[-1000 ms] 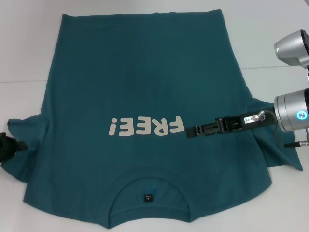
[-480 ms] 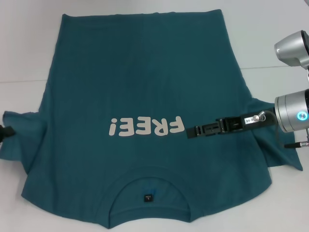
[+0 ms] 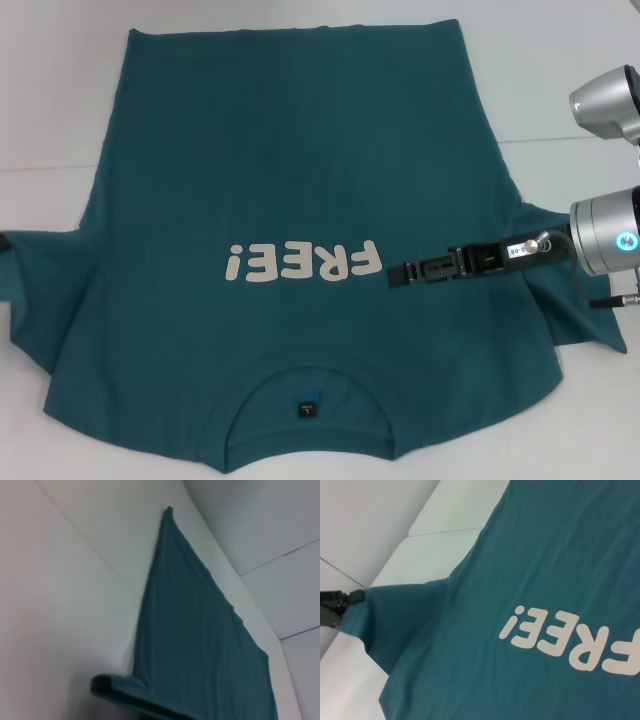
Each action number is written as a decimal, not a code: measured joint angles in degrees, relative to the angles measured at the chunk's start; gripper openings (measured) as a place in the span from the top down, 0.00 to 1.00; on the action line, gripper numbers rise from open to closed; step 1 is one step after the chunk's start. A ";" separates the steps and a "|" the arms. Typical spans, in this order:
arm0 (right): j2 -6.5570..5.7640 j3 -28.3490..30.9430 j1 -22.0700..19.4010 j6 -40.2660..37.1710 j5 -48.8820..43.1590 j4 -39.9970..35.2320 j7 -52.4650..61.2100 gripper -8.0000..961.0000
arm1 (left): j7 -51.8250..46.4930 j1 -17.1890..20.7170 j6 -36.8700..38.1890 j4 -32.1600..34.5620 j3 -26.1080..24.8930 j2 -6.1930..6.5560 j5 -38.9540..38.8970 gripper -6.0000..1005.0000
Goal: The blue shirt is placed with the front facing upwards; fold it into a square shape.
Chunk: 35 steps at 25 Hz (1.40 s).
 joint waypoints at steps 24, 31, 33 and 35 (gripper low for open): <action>0.61 0.00 0.01 0.60 -0.23 0.05 -0.21 0.05 | -3.12 -5.61 -4.55 -4.88 4.48 -2.89 0.06 0.98; 0.47 0.00 -0.22 0.63 -0.27 0.12 -0.19 0.05 | -1.29 -7.31 -6.66 -7.33 7.59 -3.21 0.10 0.97; 0.42 0.00 -0.26 0.67 -0.27 0.16 -0.19 0.05 | -1.09 -7.49 -4.73 -6.14 10.26 -3.37 0.09 0.97; 0.41 0.00 -0.26 0.74 -0.27 0.19 -0.18 0.05 | -0.92 -7.65 -3.00 -4.74 12.52 -3.67 0.08 0.90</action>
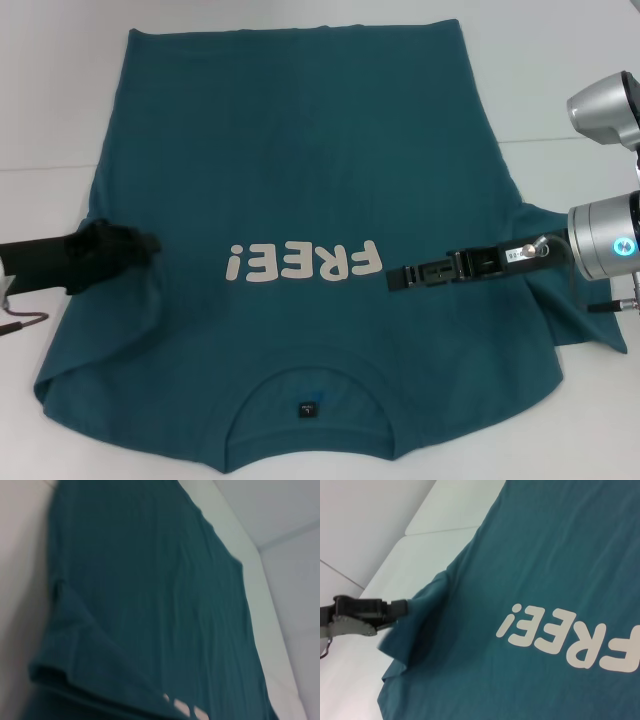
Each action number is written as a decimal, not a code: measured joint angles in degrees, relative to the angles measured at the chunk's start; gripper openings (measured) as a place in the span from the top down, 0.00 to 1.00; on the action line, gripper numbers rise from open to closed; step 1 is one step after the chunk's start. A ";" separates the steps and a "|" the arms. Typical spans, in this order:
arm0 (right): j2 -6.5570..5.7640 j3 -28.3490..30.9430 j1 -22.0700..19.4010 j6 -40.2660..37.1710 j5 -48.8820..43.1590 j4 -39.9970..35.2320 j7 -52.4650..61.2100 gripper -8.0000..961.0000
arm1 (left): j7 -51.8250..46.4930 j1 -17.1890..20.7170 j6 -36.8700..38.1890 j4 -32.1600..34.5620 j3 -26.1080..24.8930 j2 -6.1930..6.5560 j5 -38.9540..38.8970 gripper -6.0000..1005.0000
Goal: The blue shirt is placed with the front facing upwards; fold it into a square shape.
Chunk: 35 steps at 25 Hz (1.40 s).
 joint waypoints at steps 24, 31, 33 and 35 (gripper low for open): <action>-0.26 -0.53 0.23 0.28 0.00 0.03 0.43 0.05 | -8.89 7.19 -5.18 7.39 1.23 -1.41 -3.71 0.12; -0.30 -0.53 0.16 0.39 -0.04 0.03 0.49 0.05 | -6.22 6.26 -11.66 5.34 3.15 -1.60 -3.69 0.08; -0.31 -0.53 0.17 0.44 -0.06 0.03 0.50 0.05 | -4.87 5.75 -14.34 4.41 4.55 -1.60 -3.69 0.08; -0.32 -0.53 0.25 0.45 -0.07 0.03 0.54 0.05 | -3.93 5.46 -15.93 3.83 5.29 -1.60 -3.69 0.08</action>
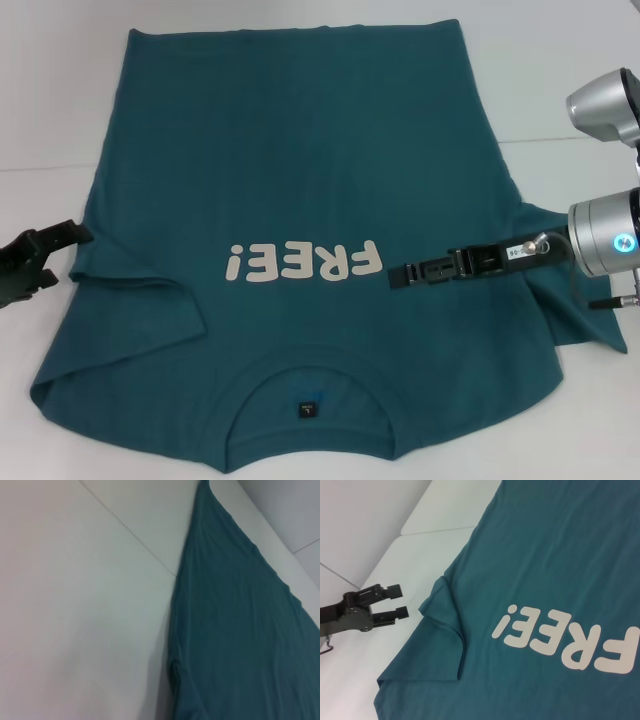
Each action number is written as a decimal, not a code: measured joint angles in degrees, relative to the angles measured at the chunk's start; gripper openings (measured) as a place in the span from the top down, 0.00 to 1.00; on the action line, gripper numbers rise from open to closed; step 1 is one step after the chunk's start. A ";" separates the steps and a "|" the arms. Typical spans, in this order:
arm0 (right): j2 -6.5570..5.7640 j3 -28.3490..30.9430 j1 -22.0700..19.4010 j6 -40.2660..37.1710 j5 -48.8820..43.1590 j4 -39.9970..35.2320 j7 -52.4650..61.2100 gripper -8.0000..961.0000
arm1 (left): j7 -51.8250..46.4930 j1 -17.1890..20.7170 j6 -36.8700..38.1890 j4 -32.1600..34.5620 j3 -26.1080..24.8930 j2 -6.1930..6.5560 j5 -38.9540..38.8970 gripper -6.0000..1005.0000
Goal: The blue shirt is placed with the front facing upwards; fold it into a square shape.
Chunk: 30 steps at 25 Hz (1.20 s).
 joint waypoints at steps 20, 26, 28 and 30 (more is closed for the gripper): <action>-0.18 0.38 -0.27 0.23 -0.01 0.63 0.04 0.05 | 4.44 -3.12 -8.70 -6.19 2.18 0.27 0.00 0.08; -0.17 0.42 -0.25 0.23 -0.01 0.63 0.04 0.05 | 4.46 -3.76 -8.74 -7.03 2.24 0.37 -0.03 0.08; -0.17 0.44 -0.25 0.25 -0.01 0.62 0.04 0.05 | 4.45 -3.91 -8.48 -7.03 2.24 0.38 -0.26 0.08; -0.17 0.44 -0.25 0.27 -0.01 0.62 0.04 0.05 | 4.45 -4.05 -8.30 -7.03 2.24 0.38 -0.39 0.08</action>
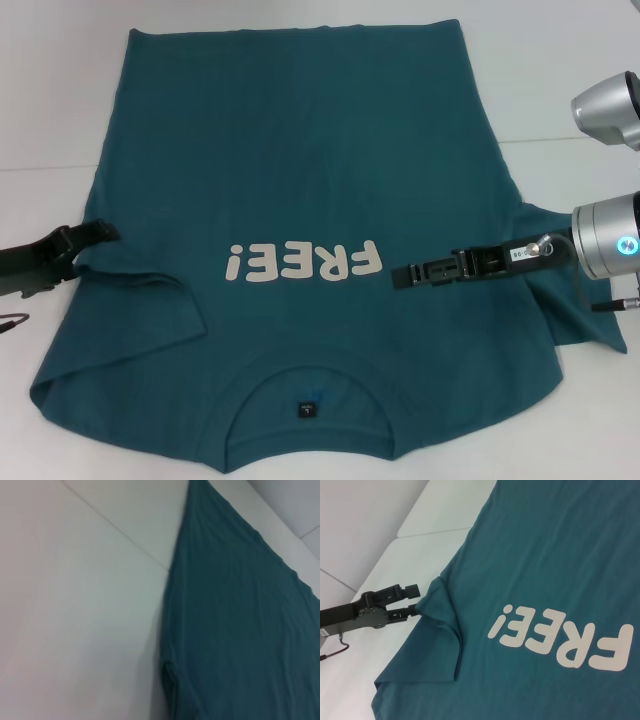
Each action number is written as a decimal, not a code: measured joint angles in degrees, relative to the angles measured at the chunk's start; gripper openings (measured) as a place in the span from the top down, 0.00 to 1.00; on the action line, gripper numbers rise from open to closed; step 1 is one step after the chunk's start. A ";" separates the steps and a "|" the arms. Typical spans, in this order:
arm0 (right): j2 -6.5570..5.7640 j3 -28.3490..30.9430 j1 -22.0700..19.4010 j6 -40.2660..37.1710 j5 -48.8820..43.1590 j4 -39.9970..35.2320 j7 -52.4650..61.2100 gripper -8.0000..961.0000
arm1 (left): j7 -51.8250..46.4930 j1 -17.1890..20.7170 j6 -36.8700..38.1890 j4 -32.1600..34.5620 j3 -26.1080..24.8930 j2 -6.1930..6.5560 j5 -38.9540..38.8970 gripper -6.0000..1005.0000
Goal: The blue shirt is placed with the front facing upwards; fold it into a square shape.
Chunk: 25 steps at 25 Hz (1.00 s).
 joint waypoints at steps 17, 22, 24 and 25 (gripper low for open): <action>0.00 0.00 0.00 0.28 0.00 0.00 0.00 0.05 | 0.02 -2.28 -0.26 -0.91 -0.18 -0.35 -0.32 0.08; 0.00 -0.06 0.00 0.44 0.00 0.00 0.00 0.05 | 0.03 -3.74 -1.17 -1.16 -0.01 -0.51 -0.32 0.08; 0.00 -0.08 0.00 0.46 0.00 0.00 0.00 0.05 | 0.03 -4.28 -1.42 -1.18 0.00 -0.58 -0.32 0.08; 0.00 -0.07 0.00 0.47 0.00 0.01 0.00 0.05 | 0.03 -4.62 -1.73 -1.18 -0.03 -0.63 -0.32 0.08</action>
